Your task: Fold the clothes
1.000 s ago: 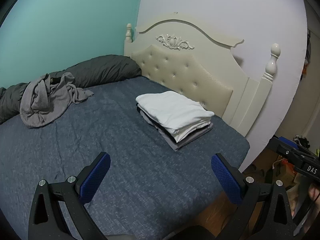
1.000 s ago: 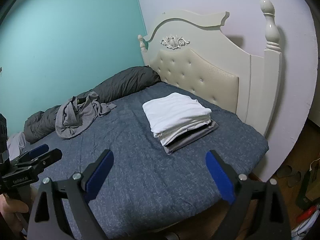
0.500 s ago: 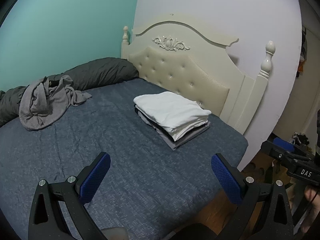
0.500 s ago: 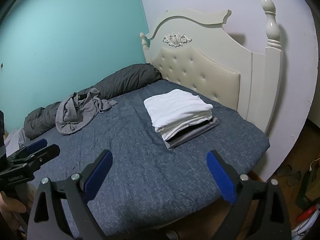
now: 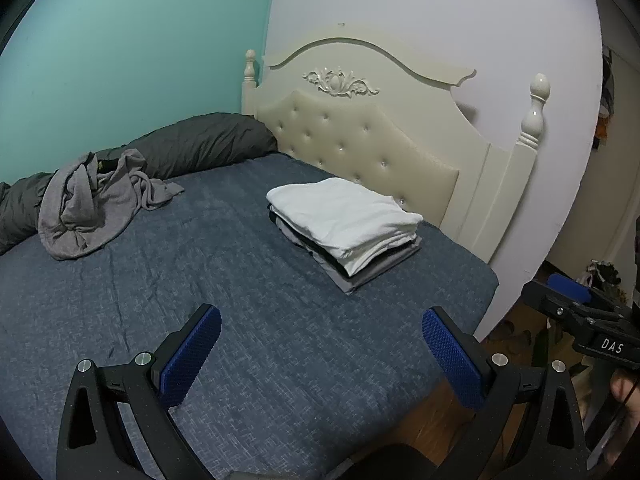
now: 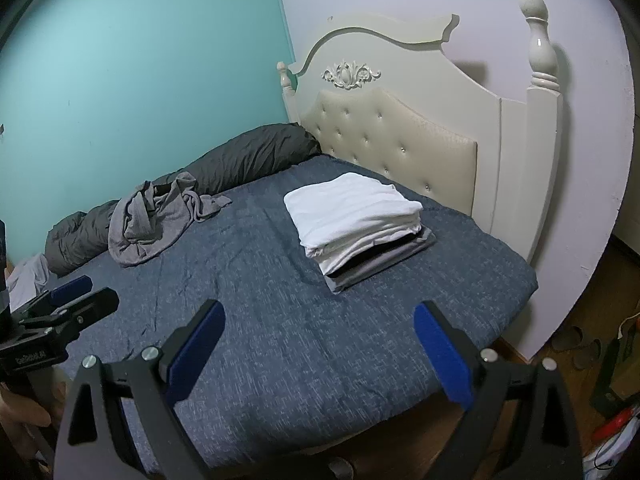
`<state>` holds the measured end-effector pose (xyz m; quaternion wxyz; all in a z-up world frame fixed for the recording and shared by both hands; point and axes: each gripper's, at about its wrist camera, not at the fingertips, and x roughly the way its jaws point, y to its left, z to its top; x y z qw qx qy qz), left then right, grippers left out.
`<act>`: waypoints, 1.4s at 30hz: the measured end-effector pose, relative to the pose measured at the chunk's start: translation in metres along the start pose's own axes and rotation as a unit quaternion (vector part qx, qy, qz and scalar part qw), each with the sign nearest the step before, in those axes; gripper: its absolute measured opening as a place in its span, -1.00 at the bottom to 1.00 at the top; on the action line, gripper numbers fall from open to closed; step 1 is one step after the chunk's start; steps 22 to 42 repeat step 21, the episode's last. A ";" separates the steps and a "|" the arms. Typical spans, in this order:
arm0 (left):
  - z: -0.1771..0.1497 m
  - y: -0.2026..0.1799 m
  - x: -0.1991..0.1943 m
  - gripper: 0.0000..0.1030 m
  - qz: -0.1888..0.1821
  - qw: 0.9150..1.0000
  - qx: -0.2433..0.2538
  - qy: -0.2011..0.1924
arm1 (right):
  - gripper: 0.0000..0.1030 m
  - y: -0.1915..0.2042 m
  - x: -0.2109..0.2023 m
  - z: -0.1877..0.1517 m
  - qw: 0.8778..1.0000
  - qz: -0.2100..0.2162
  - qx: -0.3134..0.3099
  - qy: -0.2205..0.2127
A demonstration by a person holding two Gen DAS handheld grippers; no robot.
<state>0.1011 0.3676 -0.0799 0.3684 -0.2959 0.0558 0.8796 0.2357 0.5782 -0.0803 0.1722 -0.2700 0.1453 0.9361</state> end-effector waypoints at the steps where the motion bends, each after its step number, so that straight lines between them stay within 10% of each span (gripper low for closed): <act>1: 0.000 0.000 0.000 0.99 0.000 1.000 0.000 0.000 | 0.87 0.000 0.000 0.000 1.000 0.000 -0.001 0.001; 42: -0.001 -0.005 0.000 0.99 -0.004 1.000 0.010 -0.004 | 0.87 -0.004 0.003 -0.001 1.000 -0.002 0.004 0.006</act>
